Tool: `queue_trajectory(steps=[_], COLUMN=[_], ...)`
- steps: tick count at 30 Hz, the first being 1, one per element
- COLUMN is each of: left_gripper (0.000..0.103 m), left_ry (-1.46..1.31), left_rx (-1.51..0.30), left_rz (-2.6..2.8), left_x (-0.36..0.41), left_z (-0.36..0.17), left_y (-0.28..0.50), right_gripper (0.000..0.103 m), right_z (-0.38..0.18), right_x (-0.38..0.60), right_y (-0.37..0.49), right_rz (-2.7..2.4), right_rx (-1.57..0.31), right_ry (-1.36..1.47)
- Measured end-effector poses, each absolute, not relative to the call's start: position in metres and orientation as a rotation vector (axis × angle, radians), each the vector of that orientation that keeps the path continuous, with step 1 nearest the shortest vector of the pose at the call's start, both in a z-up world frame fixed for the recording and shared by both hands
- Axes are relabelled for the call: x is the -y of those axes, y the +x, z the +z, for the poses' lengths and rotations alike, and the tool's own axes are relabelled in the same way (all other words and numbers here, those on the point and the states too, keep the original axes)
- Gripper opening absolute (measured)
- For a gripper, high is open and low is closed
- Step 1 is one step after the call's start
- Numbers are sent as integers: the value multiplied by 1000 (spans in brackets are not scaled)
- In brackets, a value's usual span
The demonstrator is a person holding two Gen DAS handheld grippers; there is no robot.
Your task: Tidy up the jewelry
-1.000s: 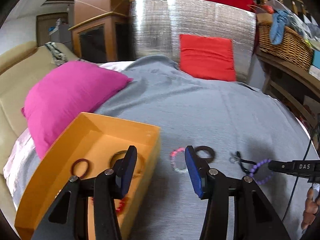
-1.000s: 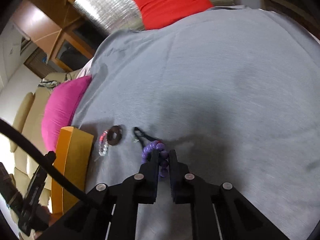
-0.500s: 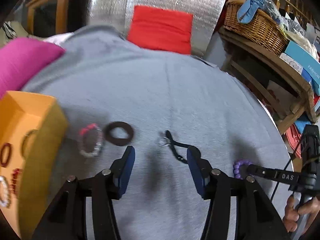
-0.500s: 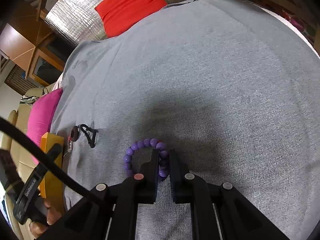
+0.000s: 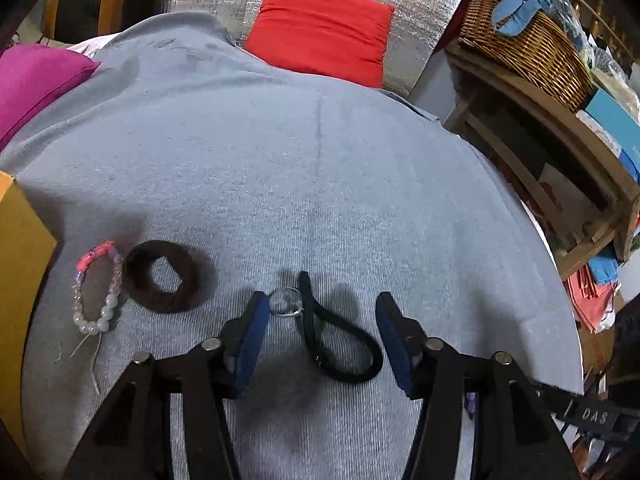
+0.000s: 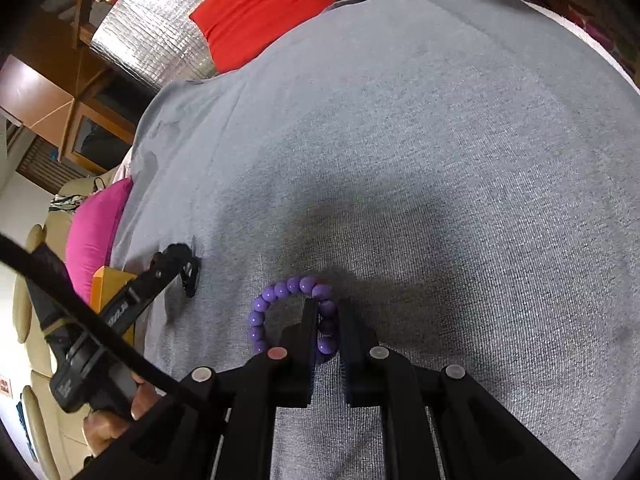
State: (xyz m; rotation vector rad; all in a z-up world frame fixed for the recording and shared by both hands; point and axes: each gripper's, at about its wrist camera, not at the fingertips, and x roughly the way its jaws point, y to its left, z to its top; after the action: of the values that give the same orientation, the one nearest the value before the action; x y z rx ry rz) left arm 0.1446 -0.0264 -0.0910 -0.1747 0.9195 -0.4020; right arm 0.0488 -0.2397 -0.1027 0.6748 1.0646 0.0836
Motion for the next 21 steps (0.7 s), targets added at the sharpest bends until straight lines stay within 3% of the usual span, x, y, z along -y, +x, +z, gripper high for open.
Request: queue_trajectory(steps=[3, 5, 21], left_gripper=[26, 21, 18], left_ry=[-207, -186, -77], left_rx=[-933, -934, -962], left_rz=[-414, -405, -505], left_x=[27, 28, 24], left_z=[-93, -94, -79], left_y=[151, 150, 113], right_gripper=[11, 11, 11], right_z=[-102, -102, -92], right_x=[237, 236, 226], right_y=[49, 49, 53], right_rz=[85, 91, 158], right_rx=[-1064, -1065, -1033], right_ry=[656, 650, 677])
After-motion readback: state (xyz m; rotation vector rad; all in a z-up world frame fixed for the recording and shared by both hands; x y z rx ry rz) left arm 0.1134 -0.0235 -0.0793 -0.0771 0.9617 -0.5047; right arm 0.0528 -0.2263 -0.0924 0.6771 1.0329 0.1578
